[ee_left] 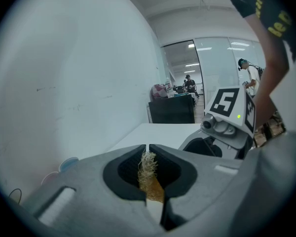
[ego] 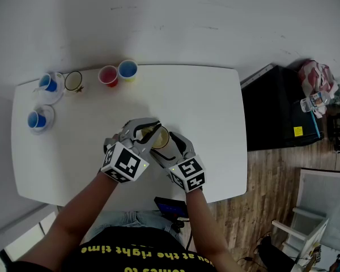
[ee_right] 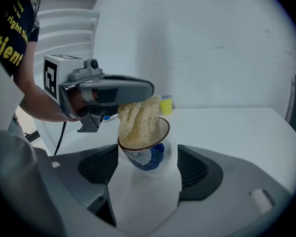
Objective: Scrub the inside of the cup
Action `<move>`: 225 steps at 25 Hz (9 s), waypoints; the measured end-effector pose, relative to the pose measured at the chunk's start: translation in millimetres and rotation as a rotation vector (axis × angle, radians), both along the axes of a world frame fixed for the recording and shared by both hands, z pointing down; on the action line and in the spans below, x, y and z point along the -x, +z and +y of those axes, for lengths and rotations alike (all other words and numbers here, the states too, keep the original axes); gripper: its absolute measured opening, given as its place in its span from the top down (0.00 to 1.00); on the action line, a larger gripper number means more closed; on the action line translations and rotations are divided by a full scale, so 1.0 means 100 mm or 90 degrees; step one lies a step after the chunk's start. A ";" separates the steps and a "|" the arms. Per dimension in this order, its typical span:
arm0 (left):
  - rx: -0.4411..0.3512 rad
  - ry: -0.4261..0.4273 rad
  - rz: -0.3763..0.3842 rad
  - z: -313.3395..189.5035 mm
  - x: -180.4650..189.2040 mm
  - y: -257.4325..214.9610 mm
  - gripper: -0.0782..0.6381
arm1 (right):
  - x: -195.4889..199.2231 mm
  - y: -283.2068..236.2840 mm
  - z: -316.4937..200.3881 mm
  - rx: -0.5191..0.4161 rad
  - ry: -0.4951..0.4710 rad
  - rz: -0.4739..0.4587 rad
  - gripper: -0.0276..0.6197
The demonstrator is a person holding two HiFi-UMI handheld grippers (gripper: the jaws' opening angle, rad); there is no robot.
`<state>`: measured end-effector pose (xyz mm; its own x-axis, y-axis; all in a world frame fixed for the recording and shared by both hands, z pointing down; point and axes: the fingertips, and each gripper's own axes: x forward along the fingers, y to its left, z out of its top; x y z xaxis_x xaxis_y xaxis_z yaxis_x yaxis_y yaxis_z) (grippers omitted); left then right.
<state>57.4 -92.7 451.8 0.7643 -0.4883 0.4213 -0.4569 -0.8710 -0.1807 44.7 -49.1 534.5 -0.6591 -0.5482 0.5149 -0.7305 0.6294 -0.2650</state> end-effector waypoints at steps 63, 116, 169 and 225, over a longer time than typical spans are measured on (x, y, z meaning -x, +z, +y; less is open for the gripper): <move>0.198 0.093 0.098 0.11 0.10 0.07 0.53 | 0.06 -0.01 0.01 0.004 -0.007 -0.010 0.38; 0.085 0.036 0.027 0.19 -0.07 0.02 0.85 | 0.07 -0.04 -0.04 -0.006 -0.002 -0.012 0.38; 0.059 0.091 -0.107 0.38 -0.15 0.43 0.85 | 0.10 -0.05 -0.03 -0.011 -0.013 -0.012 0.38; 0.044 0.049 -0.075 0.24 -0.09 0.14 0.85 | 0.13 -0.09 -0.04 -0.018 -0.013 -0.007 0.38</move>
<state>66.1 -69.2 465.9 0.7412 -0.3973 0.5410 -0.3675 -0.9147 -0.1682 31.5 -52.7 525.5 -0.6755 -0.5492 0.4920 -0.7149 0.6513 -0.2546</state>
